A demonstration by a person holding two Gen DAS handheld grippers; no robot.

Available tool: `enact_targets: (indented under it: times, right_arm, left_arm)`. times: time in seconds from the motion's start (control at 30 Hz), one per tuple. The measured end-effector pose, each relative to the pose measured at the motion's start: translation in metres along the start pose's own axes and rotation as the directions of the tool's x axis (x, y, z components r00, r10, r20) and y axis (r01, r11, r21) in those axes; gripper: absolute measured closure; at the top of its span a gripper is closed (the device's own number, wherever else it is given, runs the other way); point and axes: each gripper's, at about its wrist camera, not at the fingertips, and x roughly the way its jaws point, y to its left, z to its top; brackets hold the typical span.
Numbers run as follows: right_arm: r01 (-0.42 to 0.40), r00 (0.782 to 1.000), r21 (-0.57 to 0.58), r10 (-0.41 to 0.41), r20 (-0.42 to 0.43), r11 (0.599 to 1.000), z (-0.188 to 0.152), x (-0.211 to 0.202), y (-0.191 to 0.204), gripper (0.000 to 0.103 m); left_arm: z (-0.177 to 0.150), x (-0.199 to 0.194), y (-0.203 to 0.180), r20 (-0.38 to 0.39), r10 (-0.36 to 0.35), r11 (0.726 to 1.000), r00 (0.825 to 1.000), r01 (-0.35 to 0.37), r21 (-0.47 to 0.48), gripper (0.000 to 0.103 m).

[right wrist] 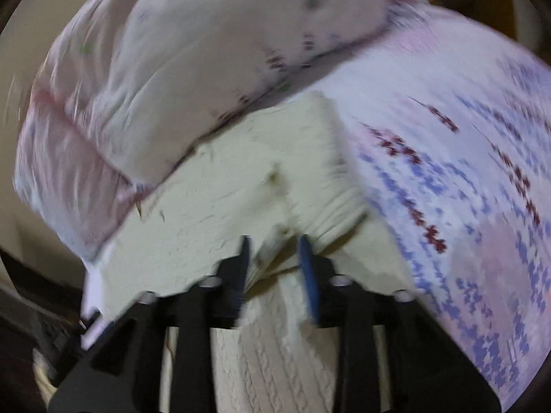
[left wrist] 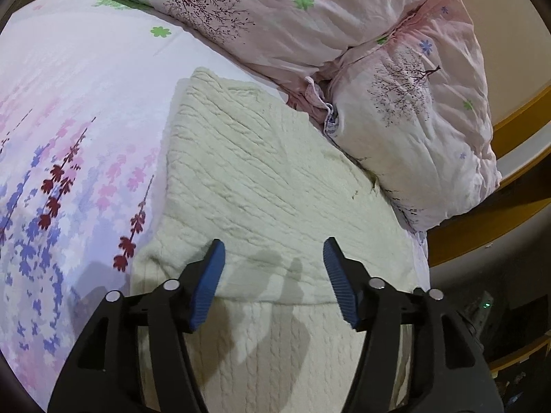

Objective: Fold small clothes

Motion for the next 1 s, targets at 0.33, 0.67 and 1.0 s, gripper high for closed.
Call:
enact_targets:
  times: [0.33,0.67,1.0]
  right_arm:
    - [0.001,1.0,-0.026,-0.002,-0.01,1.0,0.02,0.013,0.004,0.067]
    - [0.041,0.992,-0.219,-0.013,0.129,0.975,0.013,0.001,0.029,0.097]
    - [0.163,0.986,-0.208,-0.154,0.059,0.964,0.004,0.026,0.011,0.097]
  left_arm:
    - [-0.006,-0.014,0.002,-0.009,0.019,0.999,1.0,-0.019,0.038,0.04]
    - [-0.009,-0.014,-0.002,-0.012,0.03,0.997,0.999,-0.029,0.068,0.036]
    - [-0.009,-0.014,-0.002,-0.018,0.029,0.997,0.999,-0.028,0.076,0.036]
